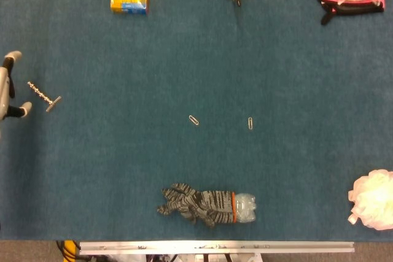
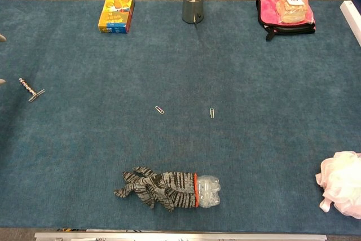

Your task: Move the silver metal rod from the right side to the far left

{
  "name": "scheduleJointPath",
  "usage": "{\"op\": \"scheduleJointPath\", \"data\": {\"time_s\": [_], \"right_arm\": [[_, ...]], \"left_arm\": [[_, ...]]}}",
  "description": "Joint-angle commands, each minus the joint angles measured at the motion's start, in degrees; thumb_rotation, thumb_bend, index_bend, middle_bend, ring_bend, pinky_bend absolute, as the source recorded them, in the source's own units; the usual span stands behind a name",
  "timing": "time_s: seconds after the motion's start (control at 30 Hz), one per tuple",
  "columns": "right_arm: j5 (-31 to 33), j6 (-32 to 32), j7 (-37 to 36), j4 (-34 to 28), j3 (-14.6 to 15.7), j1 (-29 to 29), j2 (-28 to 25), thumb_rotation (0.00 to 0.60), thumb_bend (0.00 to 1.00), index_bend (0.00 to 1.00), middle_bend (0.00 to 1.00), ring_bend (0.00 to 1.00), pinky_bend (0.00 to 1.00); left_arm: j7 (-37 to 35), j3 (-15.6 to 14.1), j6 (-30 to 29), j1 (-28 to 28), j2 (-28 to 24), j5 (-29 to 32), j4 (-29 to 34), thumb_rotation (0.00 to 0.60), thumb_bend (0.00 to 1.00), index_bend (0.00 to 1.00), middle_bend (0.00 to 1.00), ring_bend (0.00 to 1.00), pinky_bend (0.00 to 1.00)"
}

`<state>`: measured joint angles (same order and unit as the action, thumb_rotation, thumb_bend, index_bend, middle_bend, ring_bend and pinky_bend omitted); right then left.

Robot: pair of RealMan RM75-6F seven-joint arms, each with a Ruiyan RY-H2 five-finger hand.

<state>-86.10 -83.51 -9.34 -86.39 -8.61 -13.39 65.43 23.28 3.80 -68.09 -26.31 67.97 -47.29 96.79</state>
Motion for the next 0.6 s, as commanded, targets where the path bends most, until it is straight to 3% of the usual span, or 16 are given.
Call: {"op": "scheduleJointPath", "data": {"time_s": [0.03, 0.2, 0.27, 0.6], "right_arm": [[0.0, -0.1, -0.1, 0.0, 0.0, 0.1, -0.1, 0.6, 0.09, 0.47, 0.4, 0.32, 0.4], [0.1, -0.5, -0.5, 0.0, 0.1, 0.5, -0.2, 0.6, 0.09, 0.47, 0.4, 0.32, 0.4], [0.2, -0.6, -0.6, 0.1, 0.1, 0.6, -0.2, 0.6, 0.09, 0.47, 0.4, 0.32, 0.4], [0.5, -0.9, -0.1, -1.2, 0.4, 1.4, -1.0, 0.6, 0.09, 0.47, 0.4, 0.32, 0.4]], "left_arm": [[-2.4, 1.2, -3.9, 1.8, 0.5, -2.6, -0.2, 0.6, 0.17, 0.21, 0.4, 0.37, 0.69], [-9.7, 0.9, -5.9, 4.7, -1.9, -9.7, 1.4, 0.6, 0.17, 0.26, 0.34, 0.27, 0.44], [-11.6, 0.3, -7.4, 6.0, -2.6, -13.1, 1.3, 0.6, 0.17, 0.27, 0.34, 0.24, 0.39], [-14.2, -2.6, -13.1, 11.2, -4.6, -22.5, 2.6, 0.6, 0.17, 0.35, 0.34, 0.22, 0.35]]}}
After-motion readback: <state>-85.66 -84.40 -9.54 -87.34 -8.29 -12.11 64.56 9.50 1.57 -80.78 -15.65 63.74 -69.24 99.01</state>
